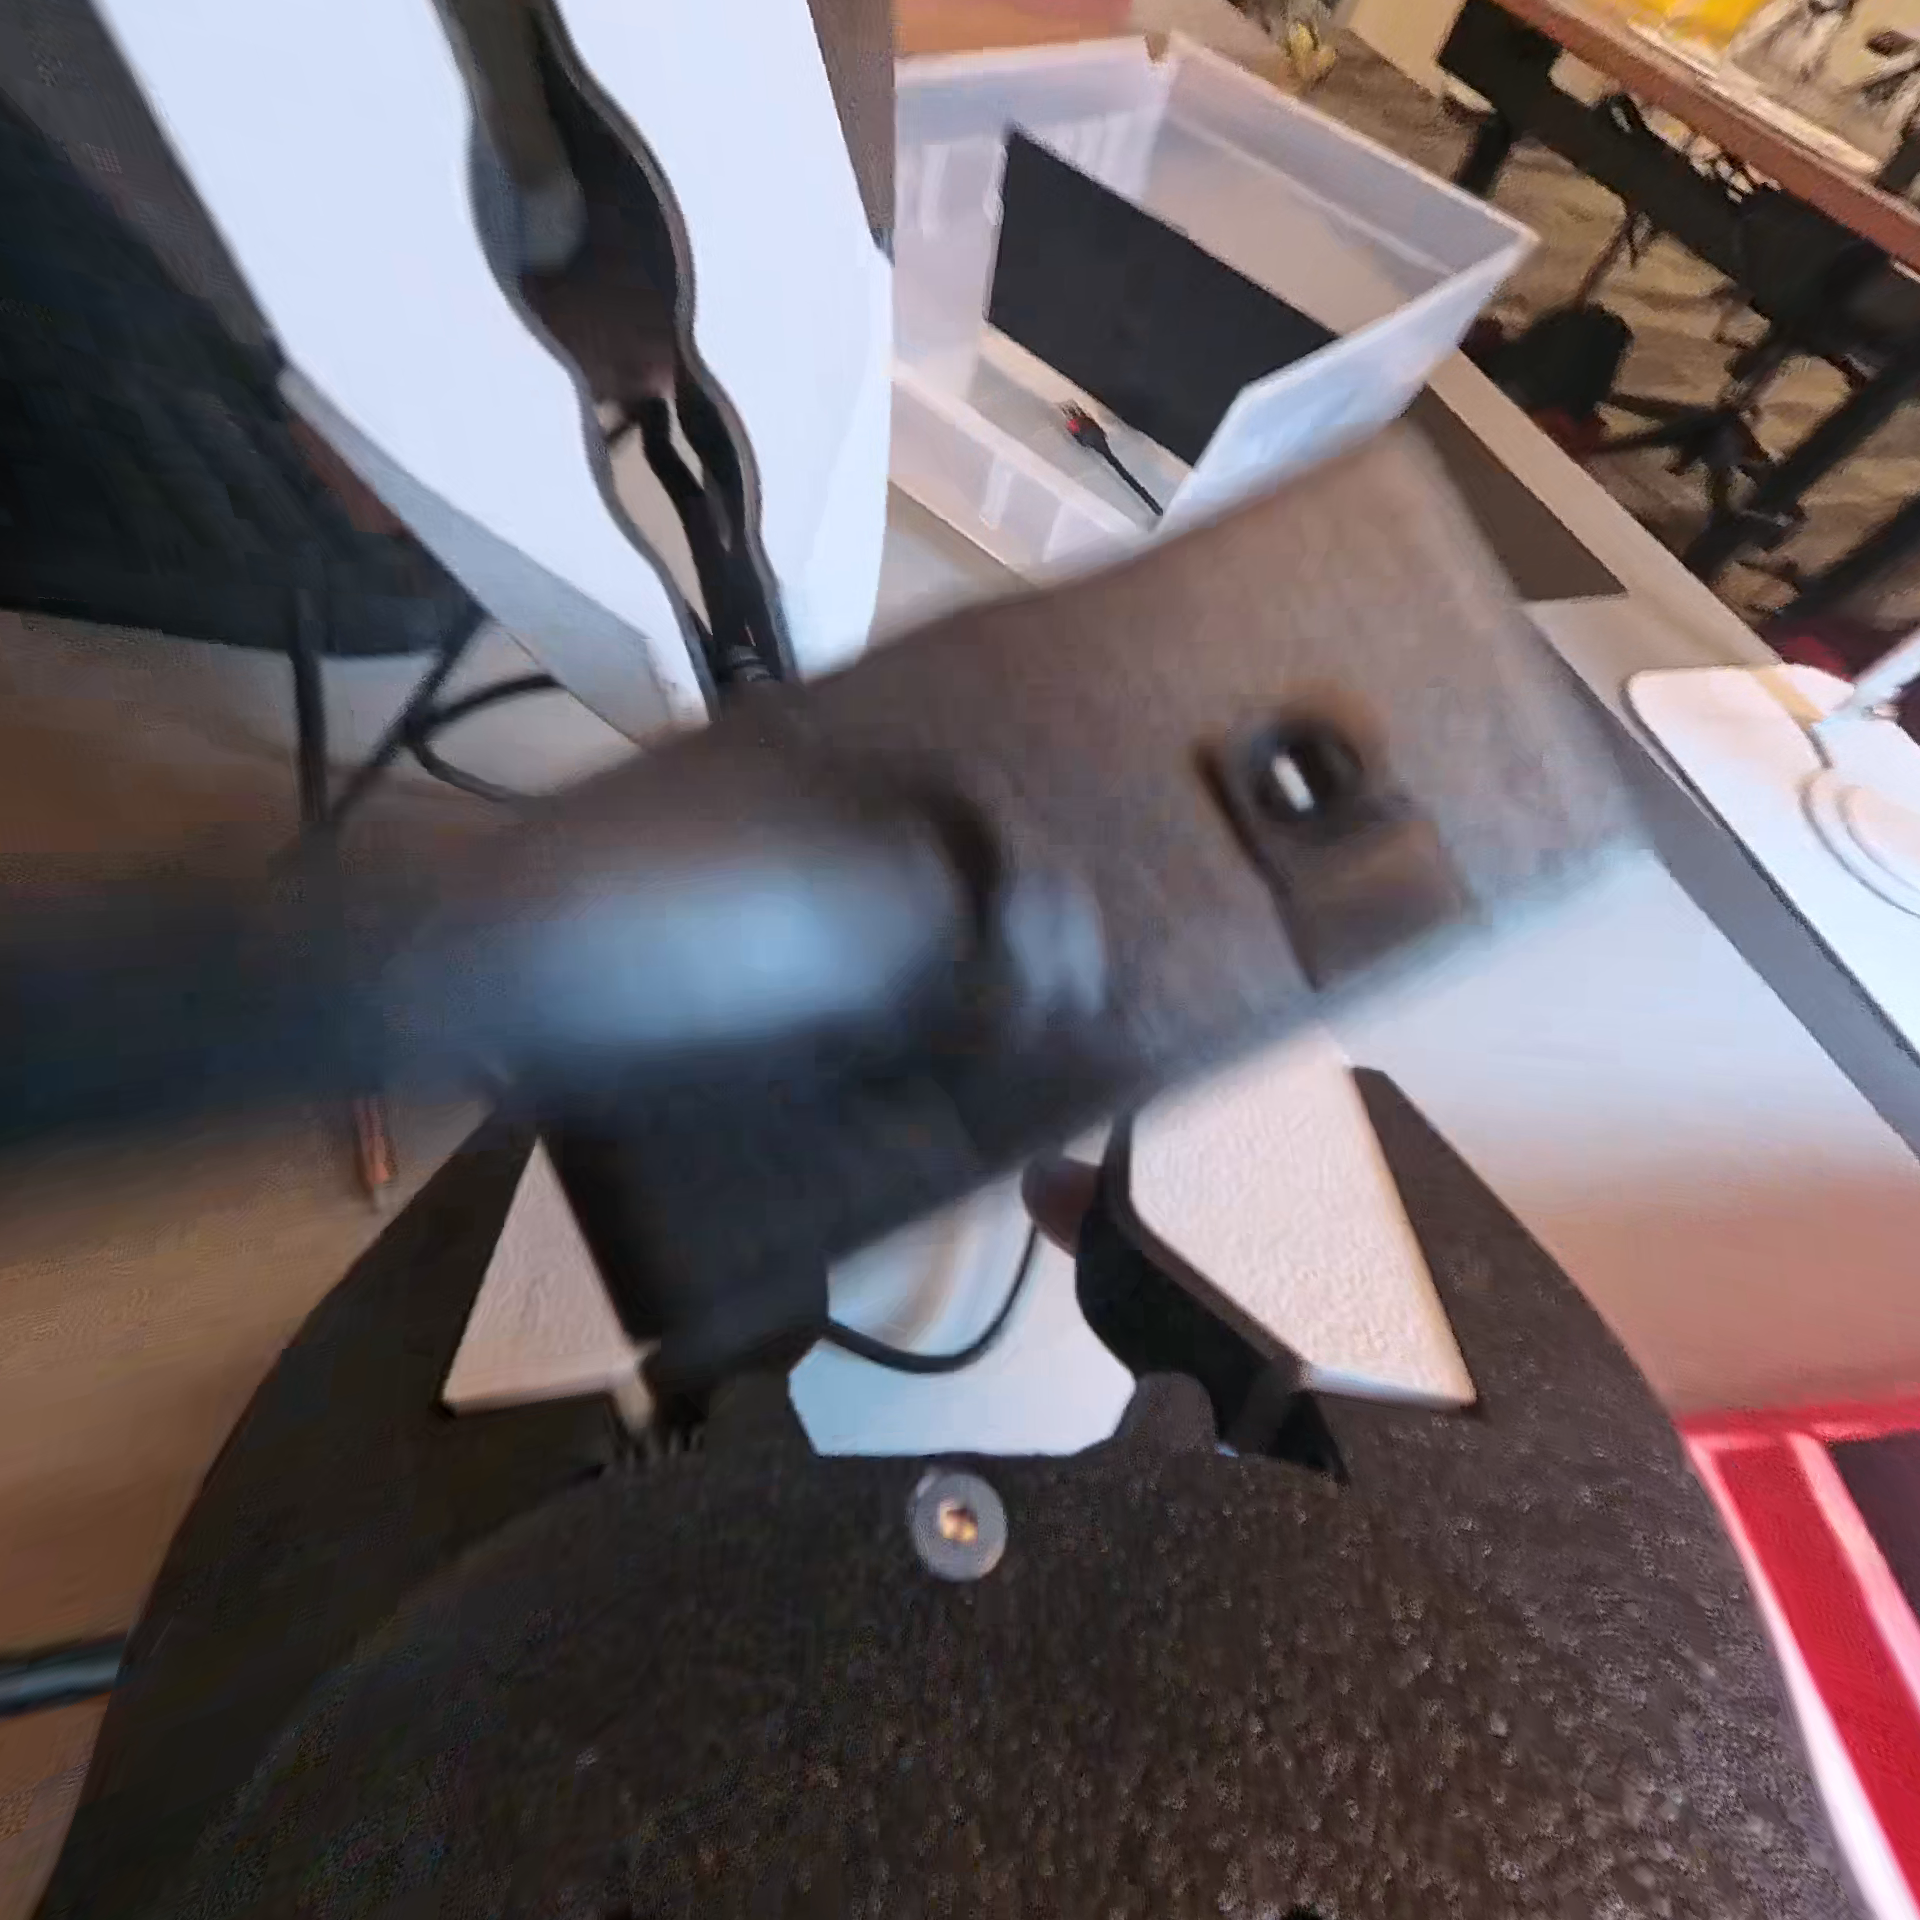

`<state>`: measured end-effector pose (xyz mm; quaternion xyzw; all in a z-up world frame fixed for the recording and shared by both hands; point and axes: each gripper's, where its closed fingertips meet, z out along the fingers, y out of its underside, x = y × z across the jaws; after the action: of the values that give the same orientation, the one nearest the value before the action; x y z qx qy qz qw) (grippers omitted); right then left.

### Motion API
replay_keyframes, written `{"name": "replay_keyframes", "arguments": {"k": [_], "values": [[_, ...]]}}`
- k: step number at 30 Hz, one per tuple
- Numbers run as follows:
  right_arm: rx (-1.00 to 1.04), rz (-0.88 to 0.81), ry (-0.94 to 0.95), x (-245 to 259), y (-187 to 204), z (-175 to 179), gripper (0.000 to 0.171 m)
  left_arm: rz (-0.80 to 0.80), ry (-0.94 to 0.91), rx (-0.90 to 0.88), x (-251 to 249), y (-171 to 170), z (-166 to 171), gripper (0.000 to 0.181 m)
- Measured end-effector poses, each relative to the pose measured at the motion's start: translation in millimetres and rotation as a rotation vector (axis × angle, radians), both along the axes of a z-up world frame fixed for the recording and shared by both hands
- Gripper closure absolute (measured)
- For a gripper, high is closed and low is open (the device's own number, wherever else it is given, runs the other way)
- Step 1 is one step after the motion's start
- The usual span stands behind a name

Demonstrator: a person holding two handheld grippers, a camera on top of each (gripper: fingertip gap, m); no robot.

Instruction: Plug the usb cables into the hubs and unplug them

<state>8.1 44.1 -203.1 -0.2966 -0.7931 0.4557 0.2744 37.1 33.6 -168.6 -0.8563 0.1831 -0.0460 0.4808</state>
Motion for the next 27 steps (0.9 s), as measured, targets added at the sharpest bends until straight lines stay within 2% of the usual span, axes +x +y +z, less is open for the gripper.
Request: {"name": "replay_keyframes", "arguments": {"k": [4,7,12,15,18,21,23,27], "values": [[-0.161,0.101,0.083,9,-4,24,0.107,-0.053,-0.211,0.063,-4,-9,7,0.173],[-0.154,0.107,0.117,9,-5,27,0.107,-0.089,-0.321,0.070,0,-10,5,0.174],[0.049,0.074,0.128,6,-3,7,0.113,-0.101,-0.243,0.051,7,-8,-5,0.173],[0.018,0.055,0.137,7,8,28,0.113,-0.042,-0.269,0.176,-6,-11,21,0.155],[-0.004,0.011,0.223,6,34,84,0.113,0.109,-0.309,0.382,-45,-26,62,0.143],[0.081,-0.048,0.335,3,63,158,0.113,0.303,-0.293,0.536,-95,-47,76,0.145],[0.157,-0.103,0.402,-1,82,213,0.113,0.387,-0.308,0.545,-119,-56,66,0.146],[0.290,-0.301,0.526,-23,136,320,0.113,0.441,-0.276,0.428,-135,-51,26,0.146]]}}
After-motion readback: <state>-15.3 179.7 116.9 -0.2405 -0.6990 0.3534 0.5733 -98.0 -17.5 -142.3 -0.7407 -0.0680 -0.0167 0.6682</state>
